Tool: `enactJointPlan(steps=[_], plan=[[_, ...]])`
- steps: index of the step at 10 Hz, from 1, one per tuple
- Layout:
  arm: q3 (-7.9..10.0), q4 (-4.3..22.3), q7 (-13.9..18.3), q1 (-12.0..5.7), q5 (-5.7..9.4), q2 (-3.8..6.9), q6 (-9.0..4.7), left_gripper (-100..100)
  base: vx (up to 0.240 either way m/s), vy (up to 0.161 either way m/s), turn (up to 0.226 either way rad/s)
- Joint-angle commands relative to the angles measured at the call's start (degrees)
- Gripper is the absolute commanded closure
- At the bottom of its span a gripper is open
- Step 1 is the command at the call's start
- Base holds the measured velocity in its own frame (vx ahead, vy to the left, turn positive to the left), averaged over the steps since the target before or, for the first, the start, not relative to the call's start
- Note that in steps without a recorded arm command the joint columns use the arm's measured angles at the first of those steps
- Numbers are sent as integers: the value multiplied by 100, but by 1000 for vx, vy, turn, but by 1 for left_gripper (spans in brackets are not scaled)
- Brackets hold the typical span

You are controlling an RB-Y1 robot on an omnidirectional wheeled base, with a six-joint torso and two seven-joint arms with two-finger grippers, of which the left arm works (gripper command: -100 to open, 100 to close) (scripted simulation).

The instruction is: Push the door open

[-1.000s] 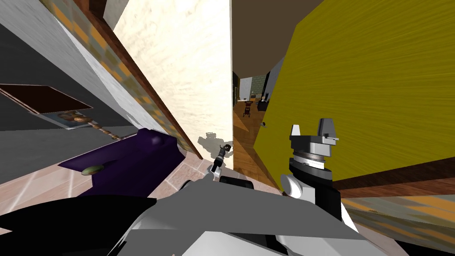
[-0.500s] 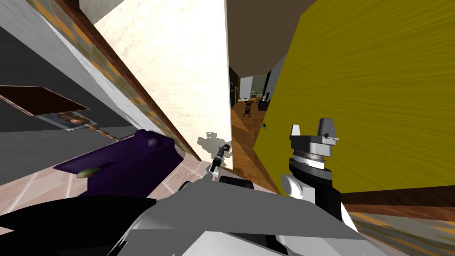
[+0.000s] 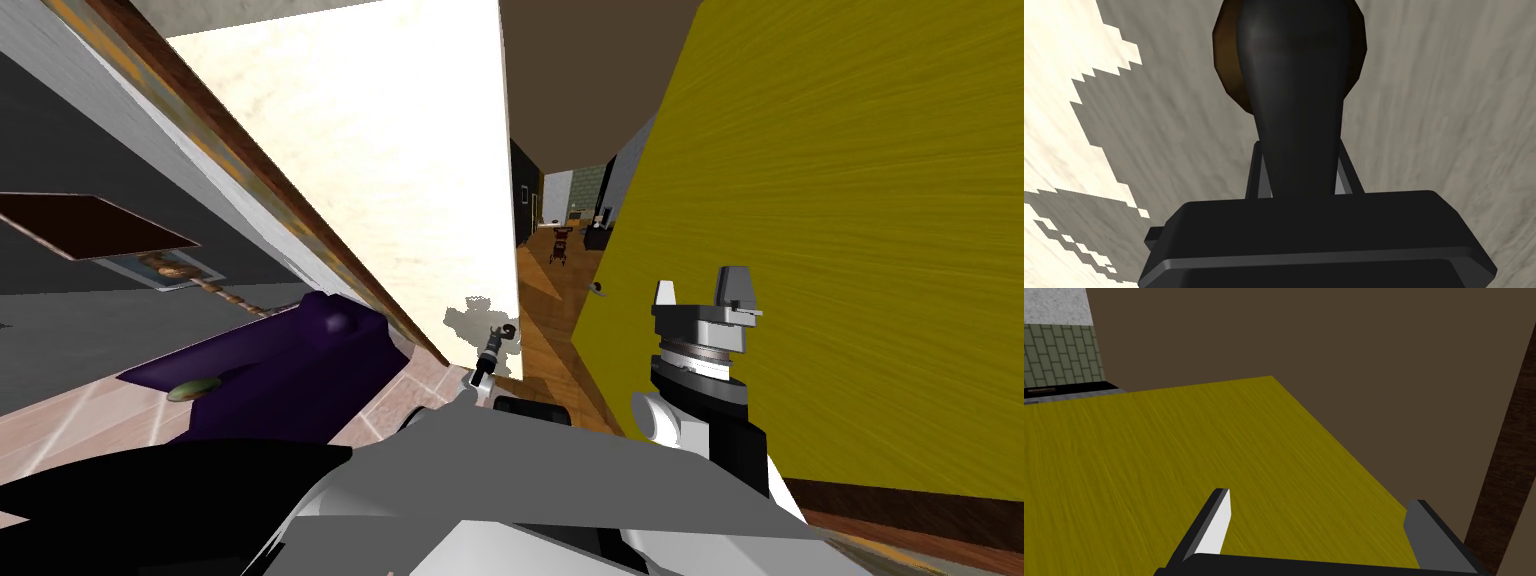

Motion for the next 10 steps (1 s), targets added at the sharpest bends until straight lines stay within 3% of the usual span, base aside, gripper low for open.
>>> enactJointPlan(steps=[1,4,5,6,10], plan=[[138,15,-42,-71,75,114,-21,100,187,-89,82],[138,15,-42,-71,75,114,-21,100,40,-16,-6],[278,19,-123,-71,158,135,-17,100,109,-67,89],[278,19,-123,-71,158,135,-17,100,152,-91,87],[562,27,-287,-71,326,115,-10,100,175,-120,93]])
